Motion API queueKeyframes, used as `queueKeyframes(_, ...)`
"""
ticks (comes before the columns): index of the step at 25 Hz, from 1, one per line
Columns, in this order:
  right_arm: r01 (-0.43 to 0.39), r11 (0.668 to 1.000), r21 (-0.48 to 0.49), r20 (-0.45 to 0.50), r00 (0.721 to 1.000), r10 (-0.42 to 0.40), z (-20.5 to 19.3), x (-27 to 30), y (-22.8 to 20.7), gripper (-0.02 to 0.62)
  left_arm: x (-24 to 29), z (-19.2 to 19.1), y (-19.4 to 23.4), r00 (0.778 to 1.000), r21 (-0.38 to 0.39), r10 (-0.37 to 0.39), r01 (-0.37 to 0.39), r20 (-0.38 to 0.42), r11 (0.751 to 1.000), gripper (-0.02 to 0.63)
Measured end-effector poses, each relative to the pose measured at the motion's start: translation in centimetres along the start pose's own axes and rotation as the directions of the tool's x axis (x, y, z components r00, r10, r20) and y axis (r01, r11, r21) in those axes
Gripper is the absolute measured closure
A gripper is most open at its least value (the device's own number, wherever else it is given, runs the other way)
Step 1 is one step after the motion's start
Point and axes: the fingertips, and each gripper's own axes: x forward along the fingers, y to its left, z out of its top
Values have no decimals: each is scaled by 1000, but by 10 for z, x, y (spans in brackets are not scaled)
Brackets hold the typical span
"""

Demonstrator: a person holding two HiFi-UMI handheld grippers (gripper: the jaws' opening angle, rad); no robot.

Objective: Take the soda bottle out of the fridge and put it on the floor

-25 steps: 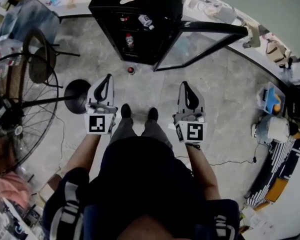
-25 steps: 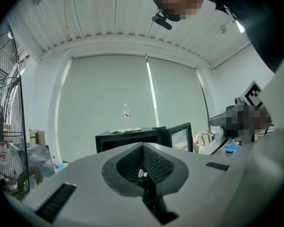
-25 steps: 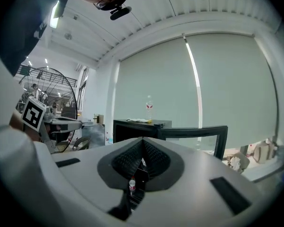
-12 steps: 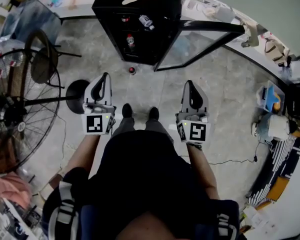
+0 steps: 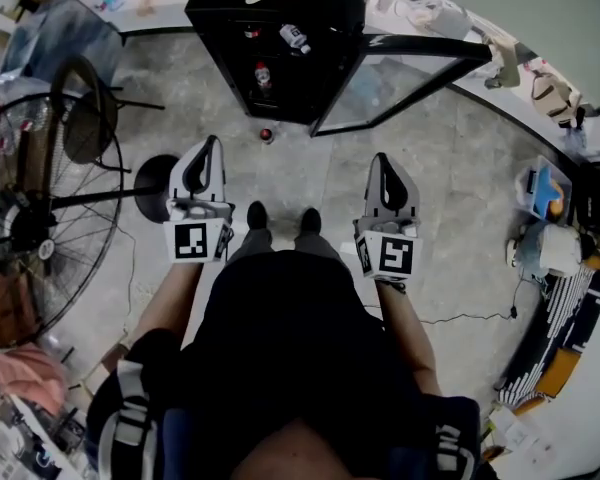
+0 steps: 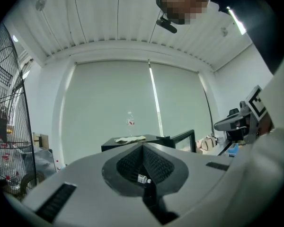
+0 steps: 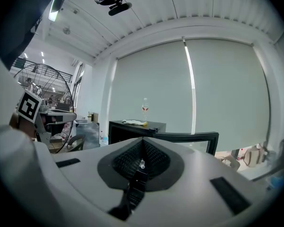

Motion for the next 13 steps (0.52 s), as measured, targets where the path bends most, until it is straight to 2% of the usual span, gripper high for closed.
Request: queueKeyframes(13,-3,1000,-9,-18,1000,3,-7,13,2,578,7,-4,4,999,3,32,-32,10,999,583)
